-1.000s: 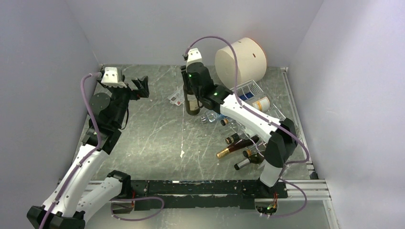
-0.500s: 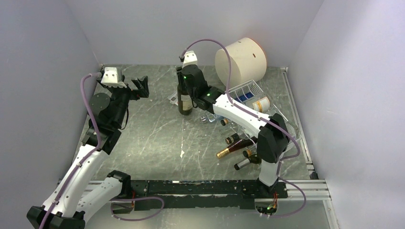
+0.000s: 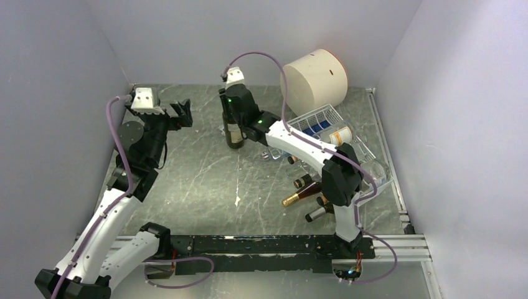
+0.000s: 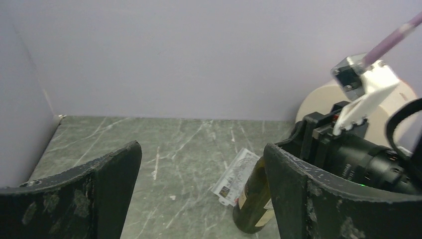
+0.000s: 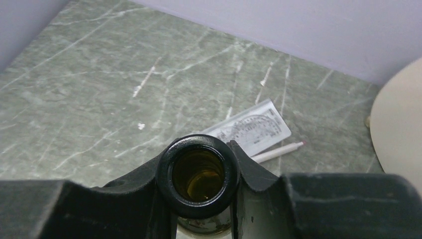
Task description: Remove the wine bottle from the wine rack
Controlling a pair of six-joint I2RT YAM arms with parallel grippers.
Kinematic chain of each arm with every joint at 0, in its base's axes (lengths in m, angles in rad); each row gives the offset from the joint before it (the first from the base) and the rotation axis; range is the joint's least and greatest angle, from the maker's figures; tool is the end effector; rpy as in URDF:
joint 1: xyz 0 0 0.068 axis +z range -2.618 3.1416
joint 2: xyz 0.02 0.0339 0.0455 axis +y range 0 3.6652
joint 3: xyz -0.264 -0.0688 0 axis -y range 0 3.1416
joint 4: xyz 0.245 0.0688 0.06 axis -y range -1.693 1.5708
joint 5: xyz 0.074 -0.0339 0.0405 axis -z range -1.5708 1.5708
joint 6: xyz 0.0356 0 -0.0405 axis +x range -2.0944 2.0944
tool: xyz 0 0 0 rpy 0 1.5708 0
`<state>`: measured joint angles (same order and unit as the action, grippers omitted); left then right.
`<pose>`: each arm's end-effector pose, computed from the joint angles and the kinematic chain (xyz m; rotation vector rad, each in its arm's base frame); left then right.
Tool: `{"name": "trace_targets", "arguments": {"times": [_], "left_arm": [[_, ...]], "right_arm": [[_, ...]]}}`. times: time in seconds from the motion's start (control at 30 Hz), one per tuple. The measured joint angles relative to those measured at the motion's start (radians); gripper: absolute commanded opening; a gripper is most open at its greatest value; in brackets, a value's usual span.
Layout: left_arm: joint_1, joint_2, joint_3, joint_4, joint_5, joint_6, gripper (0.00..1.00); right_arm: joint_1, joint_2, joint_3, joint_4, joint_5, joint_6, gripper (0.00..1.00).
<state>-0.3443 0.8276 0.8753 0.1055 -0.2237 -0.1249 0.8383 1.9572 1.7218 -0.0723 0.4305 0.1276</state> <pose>0.1821 -0.0569 0.3961 -0.0293 1.4250 -0.2288 0.3274 0.3418 0.3270 -0.3633 1.8223 0.2680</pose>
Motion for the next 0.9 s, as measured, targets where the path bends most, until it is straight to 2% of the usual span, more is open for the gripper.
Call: {"name": "trace_targets", "arguments": {"times": [0.17,0.4,0.6,0.77,0.9], "left_arm": [[0.02,-0.029,0.0,-0.035,-0.142,0.008,0.99],[0.08,-0.157,-0.022,-0.033,-0.327,0.003,0.98],[0.082,-0.18,-0.028,-0.021,-0.372,0.003,0.97],[0.086,-0.163,-0.028,-0.024,-0.372,0.003,0.97],[0.087,-0.16,-0.028,-0.024,-0.371,0.003,0.97]], "right_arm": [[0.071,0.029,0.087,0.006,-0.009,-0.035,0.0],[0.111,0.173,0.303,0.018,-0.04,-0.037,0.0],[0.101,0.322,0.442,-0.029,-0.042,-0.043,0.0],[0.1,0.383,0.513,-0.039,-0.039,-0.053,0.0],[0.1,0.393,0.534,-0.061,-0.04,-0.055,0.21]]}}
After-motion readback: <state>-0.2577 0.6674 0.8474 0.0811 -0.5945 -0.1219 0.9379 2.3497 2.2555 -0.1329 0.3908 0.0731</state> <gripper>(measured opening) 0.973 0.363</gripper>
